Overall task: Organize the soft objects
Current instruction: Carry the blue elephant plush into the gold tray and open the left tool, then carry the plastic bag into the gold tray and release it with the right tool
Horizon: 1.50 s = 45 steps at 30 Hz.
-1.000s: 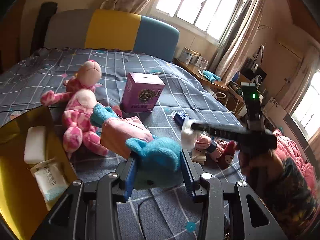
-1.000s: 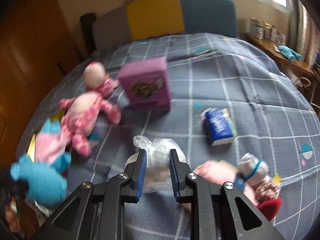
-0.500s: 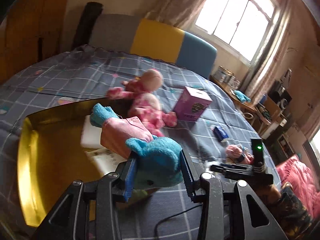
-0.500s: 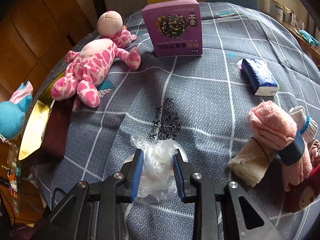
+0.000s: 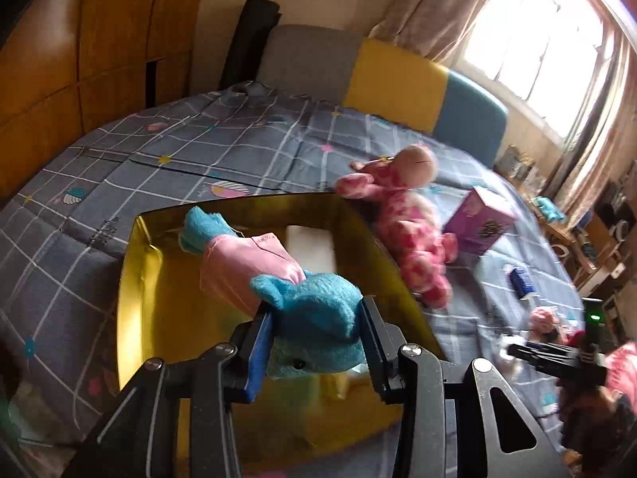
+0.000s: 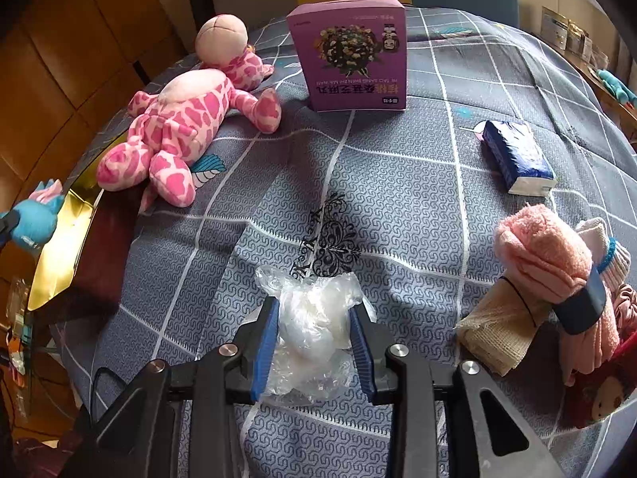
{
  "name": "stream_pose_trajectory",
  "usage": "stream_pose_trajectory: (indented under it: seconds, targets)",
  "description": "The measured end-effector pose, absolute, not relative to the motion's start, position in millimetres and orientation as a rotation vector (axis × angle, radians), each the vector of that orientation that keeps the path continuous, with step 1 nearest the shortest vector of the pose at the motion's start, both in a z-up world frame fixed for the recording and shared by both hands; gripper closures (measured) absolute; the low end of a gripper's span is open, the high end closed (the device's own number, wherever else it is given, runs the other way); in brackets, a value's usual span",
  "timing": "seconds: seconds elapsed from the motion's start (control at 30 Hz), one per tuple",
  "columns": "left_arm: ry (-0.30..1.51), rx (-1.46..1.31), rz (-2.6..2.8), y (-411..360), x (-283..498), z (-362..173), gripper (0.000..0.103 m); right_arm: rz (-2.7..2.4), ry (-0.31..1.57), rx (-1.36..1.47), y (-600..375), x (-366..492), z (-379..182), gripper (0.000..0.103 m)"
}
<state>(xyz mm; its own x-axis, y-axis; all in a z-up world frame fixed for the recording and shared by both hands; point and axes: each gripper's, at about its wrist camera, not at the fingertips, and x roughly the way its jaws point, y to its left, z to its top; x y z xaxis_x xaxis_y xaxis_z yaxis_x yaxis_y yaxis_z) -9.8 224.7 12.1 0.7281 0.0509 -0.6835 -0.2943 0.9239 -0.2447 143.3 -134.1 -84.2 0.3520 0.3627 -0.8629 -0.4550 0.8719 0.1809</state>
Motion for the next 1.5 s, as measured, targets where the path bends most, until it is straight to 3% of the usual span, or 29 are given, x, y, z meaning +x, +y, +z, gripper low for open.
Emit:
stream_pose_trajectory:
  seconds: [0.37,0.63,0.9,1.0,1.5]
  targets:
    - [0.833,-0.275,0.238,266.2,64.8,-25.1,0.055,0.532,1.093,-0.112,-133.5,143.3,-85.8,0.069]
    - [0.836,-0.324,0.297,275.0,71.3,-30.9,0.029,0.532,1.099,-0.096,-135.6,145.0,-87.8,0.068]
    - [0.774,-0.355,0.335,252.6,27.0,-10.3,0.016,0.530,1.098,-0.086,-136.5,145.2,-88.7,0.065]
    - [0.736,-0.338,0.352,242.4,12.7,1.2,0.005,0.529,1.096,-0.095,-135.1,144.5,-89.0,0.065]
    - [0.653,-0.252,0.447,209.5,-30.0,26.8,0.000,0.524,1.060,-0.193,-125.0,136.4,-91.6,0.066]
